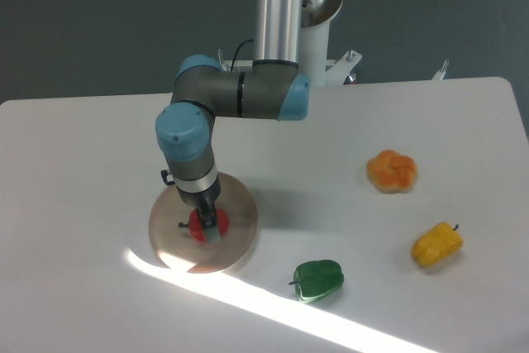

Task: Pick up the red pepper from the plate
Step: 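Lower the open gripper around the red pepper on the plate, then close the gripper on the red pepper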

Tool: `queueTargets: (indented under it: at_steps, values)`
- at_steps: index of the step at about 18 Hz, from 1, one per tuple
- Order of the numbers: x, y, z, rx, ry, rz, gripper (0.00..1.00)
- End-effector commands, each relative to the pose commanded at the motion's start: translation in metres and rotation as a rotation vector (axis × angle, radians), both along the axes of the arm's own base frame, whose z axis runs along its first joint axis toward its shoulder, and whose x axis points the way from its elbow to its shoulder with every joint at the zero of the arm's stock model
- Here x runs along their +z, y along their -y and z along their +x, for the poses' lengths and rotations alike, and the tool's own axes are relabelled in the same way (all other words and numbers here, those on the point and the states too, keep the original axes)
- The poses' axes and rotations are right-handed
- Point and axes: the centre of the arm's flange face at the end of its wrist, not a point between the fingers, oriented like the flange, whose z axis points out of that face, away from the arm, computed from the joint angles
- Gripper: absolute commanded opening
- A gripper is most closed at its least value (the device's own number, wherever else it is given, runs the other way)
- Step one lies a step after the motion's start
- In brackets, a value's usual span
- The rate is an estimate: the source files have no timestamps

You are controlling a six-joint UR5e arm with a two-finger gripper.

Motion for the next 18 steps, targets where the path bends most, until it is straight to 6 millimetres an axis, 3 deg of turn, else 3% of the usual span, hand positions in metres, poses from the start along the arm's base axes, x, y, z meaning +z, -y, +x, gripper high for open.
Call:
queueTargets:
  at_steps: [11, 15, 18]
  values:
    - [-0.0102, -0.0028, -0.0005, 0.000, 0.004, -0.010, 0.99]
    - [-0.0106, -0.0030, -0.0018, 0.000, 0.004, -0.010, 0.73]
    - [-0.0087, -0.0040, -0.0023, -0.003, 0.002, -0.008, 0.68]
